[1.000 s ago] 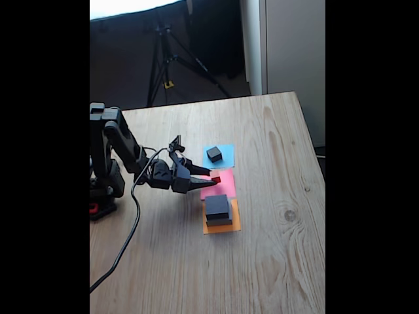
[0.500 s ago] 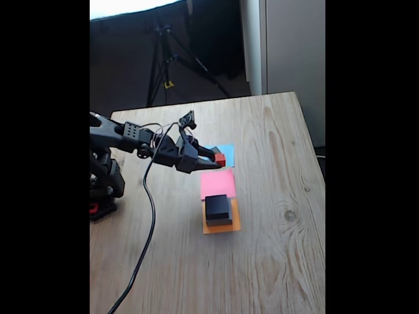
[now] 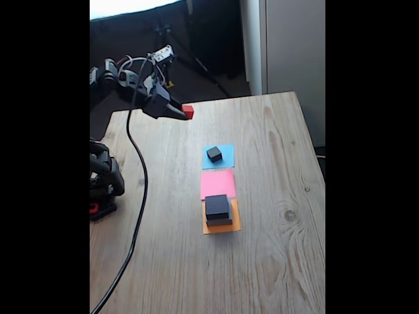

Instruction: Tower of hanoi

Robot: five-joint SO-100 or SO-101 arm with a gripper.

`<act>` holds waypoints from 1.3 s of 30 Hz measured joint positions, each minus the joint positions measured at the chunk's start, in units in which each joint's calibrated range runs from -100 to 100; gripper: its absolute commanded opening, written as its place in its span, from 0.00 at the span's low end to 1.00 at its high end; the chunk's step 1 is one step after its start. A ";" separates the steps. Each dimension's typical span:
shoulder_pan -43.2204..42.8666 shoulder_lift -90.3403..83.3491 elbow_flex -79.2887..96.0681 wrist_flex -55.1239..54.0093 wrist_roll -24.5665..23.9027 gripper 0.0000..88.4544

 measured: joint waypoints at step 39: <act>-10.33 -12.23 49.72 -38.99 7.99 0.07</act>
